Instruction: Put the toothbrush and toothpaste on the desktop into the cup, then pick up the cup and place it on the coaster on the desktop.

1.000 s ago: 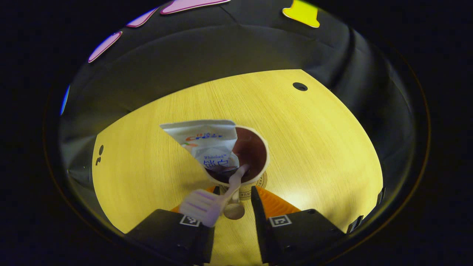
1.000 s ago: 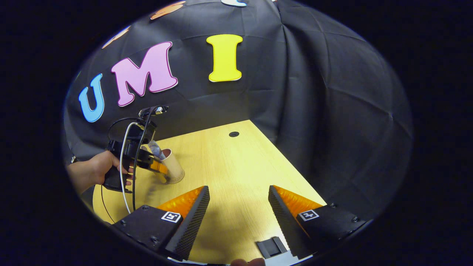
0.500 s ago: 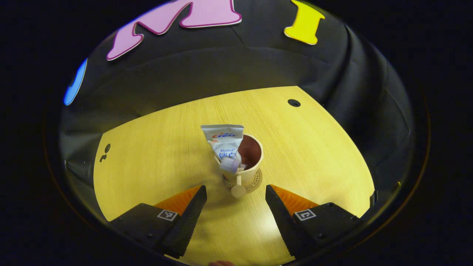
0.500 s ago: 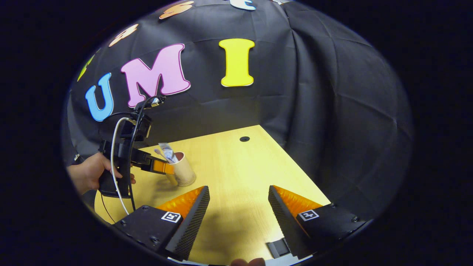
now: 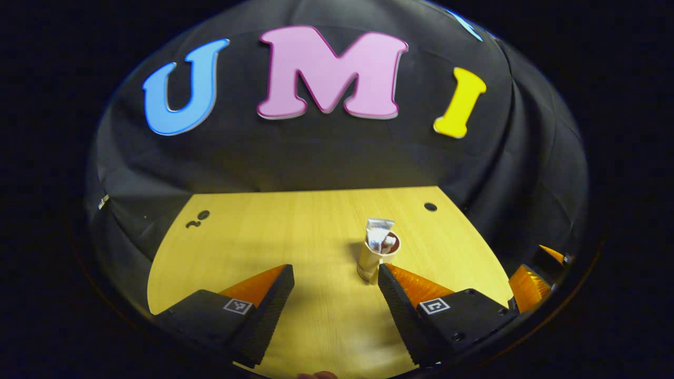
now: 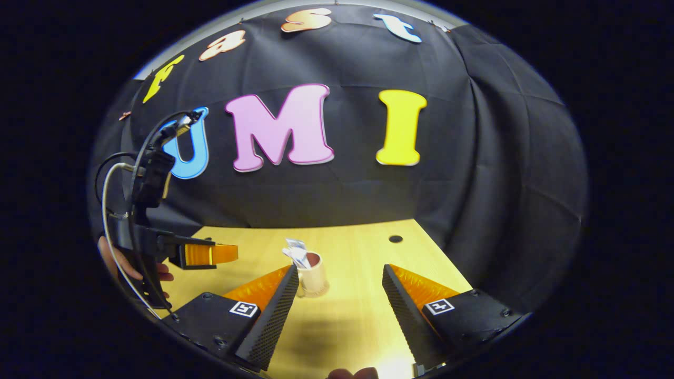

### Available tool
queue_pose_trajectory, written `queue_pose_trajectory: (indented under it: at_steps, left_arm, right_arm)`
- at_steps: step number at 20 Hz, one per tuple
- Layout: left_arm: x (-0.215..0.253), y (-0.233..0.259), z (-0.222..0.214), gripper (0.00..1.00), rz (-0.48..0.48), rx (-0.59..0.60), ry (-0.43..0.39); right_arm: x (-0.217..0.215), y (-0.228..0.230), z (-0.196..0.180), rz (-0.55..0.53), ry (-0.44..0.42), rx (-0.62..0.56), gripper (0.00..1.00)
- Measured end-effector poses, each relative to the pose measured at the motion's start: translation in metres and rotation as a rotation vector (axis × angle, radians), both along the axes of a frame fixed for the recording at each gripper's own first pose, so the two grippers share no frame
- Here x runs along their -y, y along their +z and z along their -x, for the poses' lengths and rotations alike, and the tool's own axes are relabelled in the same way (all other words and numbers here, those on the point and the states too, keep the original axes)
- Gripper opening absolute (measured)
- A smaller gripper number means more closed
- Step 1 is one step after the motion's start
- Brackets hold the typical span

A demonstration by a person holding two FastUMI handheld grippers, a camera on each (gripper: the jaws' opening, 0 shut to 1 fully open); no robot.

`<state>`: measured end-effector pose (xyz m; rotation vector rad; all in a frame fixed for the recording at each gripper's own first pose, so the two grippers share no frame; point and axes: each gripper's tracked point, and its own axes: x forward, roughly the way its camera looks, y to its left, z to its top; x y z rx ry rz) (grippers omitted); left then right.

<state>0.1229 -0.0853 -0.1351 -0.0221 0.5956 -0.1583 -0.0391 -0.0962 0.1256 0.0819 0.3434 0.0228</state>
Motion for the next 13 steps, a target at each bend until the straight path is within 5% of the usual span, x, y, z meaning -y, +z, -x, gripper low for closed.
queue_pose_trajectory:
  at_steps: [13]
  left_arm:
    - [-0.108,0.131,0.08,0.99,0.044,0.457,0.19]
  right_arm:
    - [-0.119,0.108,-0.006,0.052,0.131,0.278,0.98]
